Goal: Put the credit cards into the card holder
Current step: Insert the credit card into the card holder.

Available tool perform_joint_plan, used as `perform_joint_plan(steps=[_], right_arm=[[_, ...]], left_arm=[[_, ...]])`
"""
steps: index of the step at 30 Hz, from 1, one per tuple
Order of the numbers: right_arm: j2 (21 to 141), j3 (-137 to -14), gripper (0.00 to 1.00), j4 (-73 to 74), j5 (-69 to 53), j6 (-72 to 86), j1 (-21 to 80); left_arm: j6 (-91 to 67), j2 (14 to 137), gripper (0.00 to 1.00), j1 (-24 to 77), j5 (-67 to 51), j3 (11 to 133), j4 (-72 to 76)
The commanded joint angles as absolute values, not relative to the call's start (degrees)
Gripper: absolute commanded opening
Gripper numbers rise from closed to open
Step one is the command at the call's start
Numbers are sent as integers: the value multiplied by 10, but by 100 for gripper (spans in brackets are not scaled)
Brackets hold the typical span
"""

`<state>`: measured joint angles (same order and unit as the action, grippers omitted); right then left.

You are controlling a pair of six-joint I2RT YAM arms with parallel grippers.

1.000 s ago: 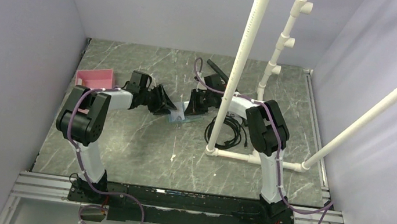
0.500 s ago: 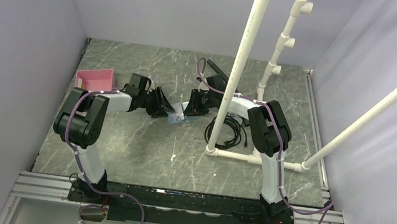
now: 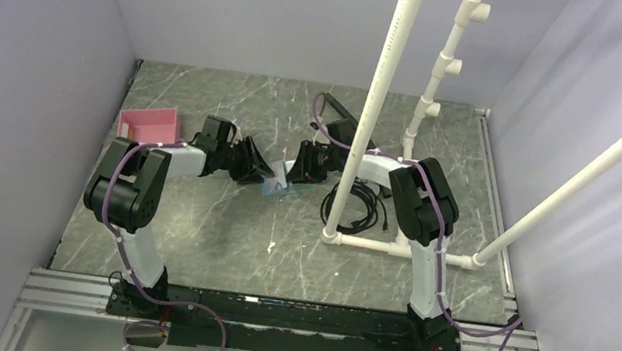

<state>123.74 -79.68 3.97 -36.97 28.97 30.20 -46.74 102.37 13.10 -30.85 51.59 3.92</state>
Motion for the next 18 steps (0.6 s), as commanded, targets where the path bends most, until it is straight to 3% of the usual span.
perform_joint_plan(steps=[1, 10, 15, 18], right_arm=[[1201, -780, 37, 69, -335, 269, 297], [1176, -773, 38, 61, -364, 269, 294], [1209, -790, 25, 26, -404, 291, 298], [1228, -809, 23, 27, -405, 290, 303]], left_arm=[[-476, 1017, 48, 134, -319, 506, 65], [-464, 1011, 47, 134, -316, 508, 49], [-468, 1011, 47, 134, -316, 505, 55], [-468, 1008, 47, 134, -317, 503, 57]])
